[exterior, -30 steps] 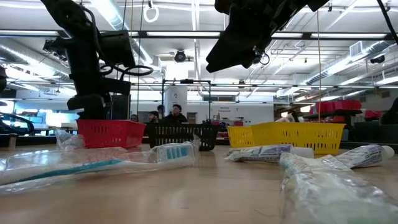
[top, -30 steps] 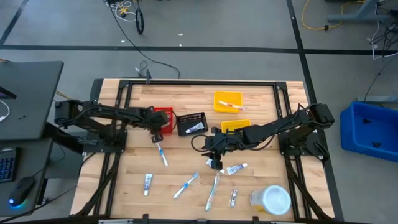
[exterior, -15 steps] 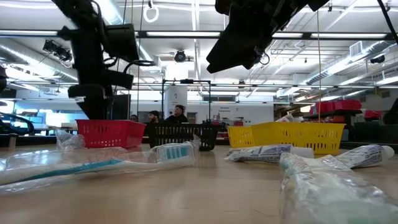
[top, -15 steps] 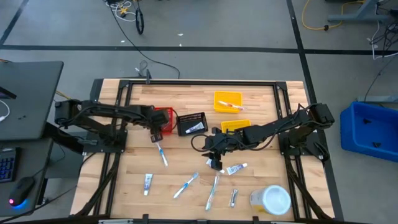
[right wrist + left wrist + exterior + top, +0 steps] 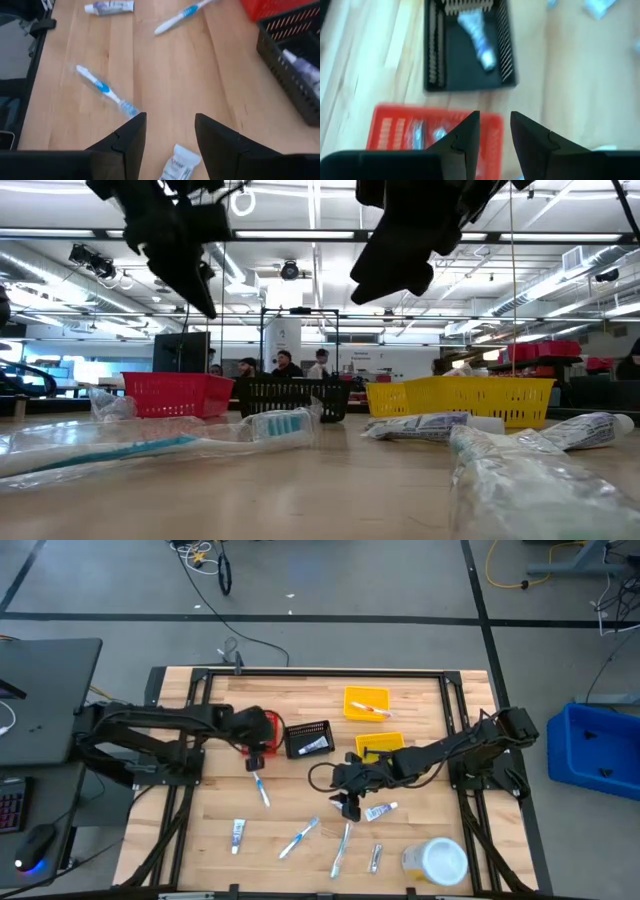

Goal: Pick & Place Travel size toiletries
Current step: Put the white toothpaste into the black bin

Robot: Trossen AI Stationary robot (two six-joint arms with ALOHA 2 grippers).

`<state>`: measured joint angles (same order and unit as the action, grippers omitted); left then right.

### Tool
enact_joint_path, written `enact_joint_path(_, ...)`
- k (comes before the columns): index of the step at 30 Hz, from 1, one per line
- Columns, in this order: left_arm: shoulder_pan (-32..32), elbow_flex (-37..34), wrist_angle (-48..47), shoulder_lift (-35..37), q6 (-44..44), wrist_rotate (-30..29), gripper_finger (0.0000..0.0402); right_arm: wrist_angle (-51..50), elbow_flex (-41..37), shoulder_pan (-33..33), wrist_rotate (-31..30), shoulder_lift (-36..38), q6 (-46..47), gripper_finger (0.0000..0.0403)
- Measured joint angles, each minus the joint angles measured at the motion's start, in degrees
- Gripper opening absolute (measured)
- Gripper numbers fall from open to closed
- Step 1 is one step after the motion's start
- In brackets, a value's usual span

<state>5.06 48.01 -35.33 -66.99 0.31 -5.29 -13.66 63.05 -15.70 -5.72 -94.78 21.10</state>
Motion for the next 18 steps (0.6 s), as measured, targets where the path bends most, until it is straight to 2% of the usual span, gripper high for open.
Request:
enact_joint_path(11,-11.5,-6.3,16.5,1.4,-1.3,0.0,0.0116,-1.6,0.0,-0.8,-0.1,0.0,1.0,0.016)
enact_joint_path(18,-16.3,-9.2,21.1,1.4,-6.9,0.0,0.0116,-1.7,0.0,-0.8,0.9,0.0,1.0,0.0151)
